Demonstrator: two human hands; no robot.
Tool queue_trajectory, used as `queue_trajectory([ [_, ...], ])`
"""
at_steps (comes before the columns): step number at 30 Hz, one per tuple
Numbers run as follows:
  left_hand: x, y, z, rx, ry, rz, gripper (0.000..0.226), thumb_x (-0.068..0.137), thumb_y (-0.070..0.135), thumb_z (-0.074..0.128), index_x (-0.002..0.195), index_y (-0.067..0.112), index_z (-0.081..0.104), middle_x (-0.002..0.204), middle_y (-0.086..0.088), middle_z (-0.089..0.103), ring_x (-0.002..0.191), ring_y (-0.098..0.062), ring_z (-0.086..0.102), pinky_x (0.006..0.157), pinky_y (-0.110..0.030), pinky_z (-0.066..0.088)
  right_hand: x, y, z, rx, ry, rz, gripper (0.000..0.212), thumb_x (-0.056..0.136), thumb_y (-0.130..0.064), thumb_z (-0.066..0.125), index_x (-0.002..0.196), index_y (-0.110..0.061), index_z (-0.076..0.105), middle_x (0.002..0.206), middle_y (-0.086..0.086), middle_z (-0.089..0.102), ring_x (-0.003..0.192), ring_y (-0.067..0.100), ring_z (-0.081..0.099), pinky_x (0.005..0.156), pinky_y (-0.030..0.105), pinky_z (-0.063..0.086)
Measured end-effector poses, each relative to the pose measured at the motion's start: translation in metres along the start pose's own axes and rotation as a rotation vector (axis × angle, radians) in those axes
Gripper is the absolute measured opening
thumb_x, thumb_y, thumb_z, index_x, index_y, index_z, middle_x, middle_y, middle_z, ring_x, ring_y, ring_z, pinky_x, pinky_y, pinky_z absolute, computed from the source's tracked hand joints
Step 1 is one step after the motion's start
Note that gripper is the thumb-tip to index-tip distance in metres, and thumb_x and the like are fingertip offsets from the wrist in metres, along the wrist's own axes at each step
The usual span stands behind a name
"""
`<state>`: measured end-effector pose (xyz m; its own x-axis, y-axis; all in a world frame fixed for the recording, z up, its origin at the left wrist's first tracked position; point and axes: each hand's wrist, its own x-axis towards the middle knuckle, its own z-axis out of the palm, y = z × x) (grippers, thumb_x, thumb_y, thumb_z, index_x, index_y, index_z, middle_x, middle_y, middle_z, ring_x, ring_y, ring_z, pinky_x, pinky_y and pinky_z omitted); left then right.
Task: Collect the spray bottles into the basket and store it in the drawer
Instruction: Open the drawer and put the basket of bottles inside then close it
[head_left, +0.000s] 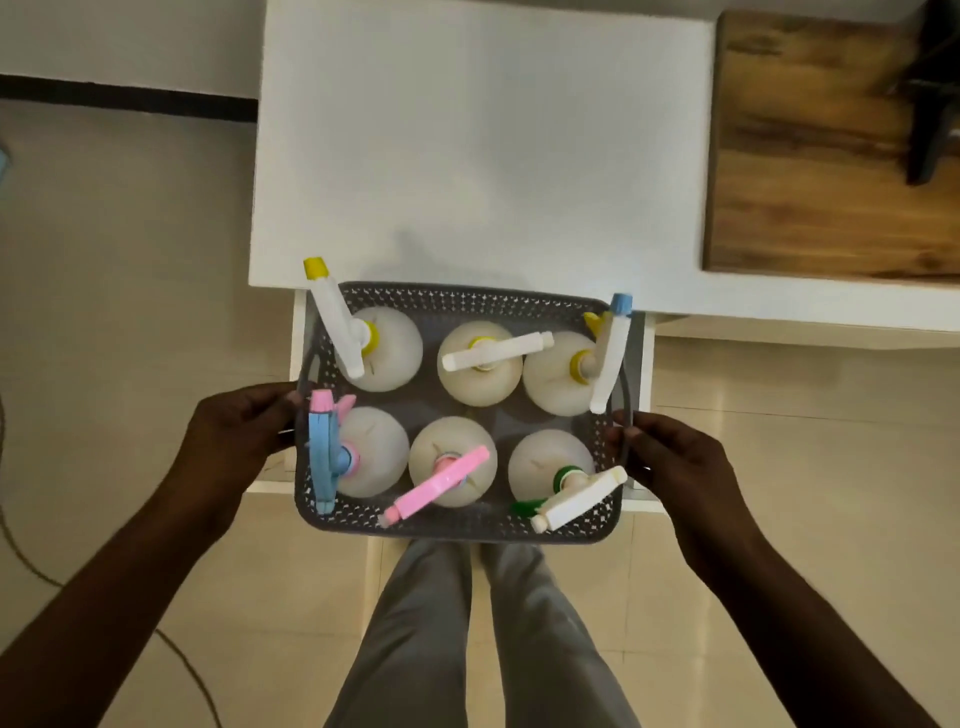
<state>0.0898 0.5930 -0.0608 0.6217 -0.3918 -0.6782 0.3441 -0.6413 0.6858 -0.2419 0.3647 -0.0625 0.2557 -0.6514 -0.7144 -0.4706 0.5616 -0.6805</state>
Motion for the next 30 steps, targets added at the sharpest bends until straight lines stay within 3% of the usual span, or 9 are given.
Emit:
queue_trajectory([
  [2,0.004,-0.017,0.005,-0.006,0.004,-0.02,0.023,0.102,0.004,0.06,0.106,0.018,0.078,0.088,0.007,0.083,0.08,-0.007,0.079,0.071,-0.017,0.062,0.002,0.015,0.001,-0.004,0.028,0.033,0.027,0.103,-0.01,0.061,0.102,-0.026,0.084,0.101,0.002,0.083,0.092,0.014,0.079,0.083,0.029,0.056],
  [7,0.025,-0.054,0.018,-0.041,-0.002,-0.082,0.022,0.101,0.009,0.064,0.101,0.024,0.079,0.09,0.005,0.084,0.083,-0.009,0.079,0.077,-0.025,0.061,0.021,0.048,0.002,-0.04,0.072,0.068,0.024,0.104,-0.008,0.059,0.116,-0.015,0.078,0.104,0.003,0.083,0.099,0.02,0.079,0.086,0.03,0.059],
  [11,0.041,-0.067,0.031,-0.079,0.012,-0.088,0.024,0.103,0.01,0.063,0.098,0.026,0.08,0.088,0.005,0.083,0.082,-0.011,0.079,0.069,-0.018,0.061,0.041,0.065,0.009,-0.047,0.123,0.082,0.023,0.105,-0.01,0.059,0.118,-0.012,0.077,0.101,0.002,0.082,0.097,0.019,0.077,0.089,0.033,0.061],
  [16,0.071,-0.076,0.044,-0.076,0.042,-0.109,0.03,0.1,0.016,0.068,0.082,0.033,0.084,0.087,0.001,0.083,0.084,-0.016,0.079,0.083,-0.034,0.062,0.075,0.078,0.018,-0.035,0.158,0.114,0.018,0.103,-0.013,0.064,0.107,-0.019,0.08,0.097,0.005,0.082,0.095,0.023,0.075,0.098,0.047,0.06],
  [21,0.09,-0.085,0.05,-0.082,0.073,-0.107,0.029,0.098,0.018,0.071,0.079,0.035,0.085,0.086,0.002,0.083,0.081,-0.015,0.079,0.088,-0.037,0.061,0.103,0.086,0.026,-0.04,0.169,0.108,0.017,0.1,-0.012,0.065,0.106,-0.016,0.081,0.102,0.012,0.081,0.109,0.04,0.073,0.101,0.058,0.058],
  [25,0.101,-0.091,0.058,-0.088,0.115,-0.115,0.023,0.099,0.018,0.07,0.087,0.03,0.085,0.094,-0.001,0.083,0.096,-0.024,0.077,0.092,-0.039,0.061,0.116,0.087,0.028,-0.027,0.17,0.109,0.019,0.101,-0.012,0.065,0.108,-0.017,0.081,0.097,0.003,0.082,0.103,0.032,0.076,0.099,0.053,0.06],
  [27,0.106,-0.094,0.062,-0.091,0.118,-0.107,0.014,0.1,0.018,0.068,0.104,0.018,0.082,0.107,-0.009,0.081,0.108,-0.032,0.074,0.101,-0.047,0.059,0.121,0.088,0.03,-0.022,0.17,0.102,0.02,0.102,-0.012,0.062,0.107,-0.021,0.08,0.097,0.002,0.082,0.101,0.027,0.077,0.097,0.05,0.061],
  [30,0.11,-0.097,0.068,-0.082,0.129,-0.103,0.024,0.102,0.016,0.065,0.121,0.005,0.075,0.117,-0.018,0.076,0.116,-0.038,0.071,0.108,-0.053,0.054,0.128,0.092,0.034,-0.007,0.168,0.099,0.023,0.104,-0.013,0.06,0.104,-0.026,0.078,0.097,-0.002,0.082,0.098,0.021,0.077,0.096,0.045,0.062],
])
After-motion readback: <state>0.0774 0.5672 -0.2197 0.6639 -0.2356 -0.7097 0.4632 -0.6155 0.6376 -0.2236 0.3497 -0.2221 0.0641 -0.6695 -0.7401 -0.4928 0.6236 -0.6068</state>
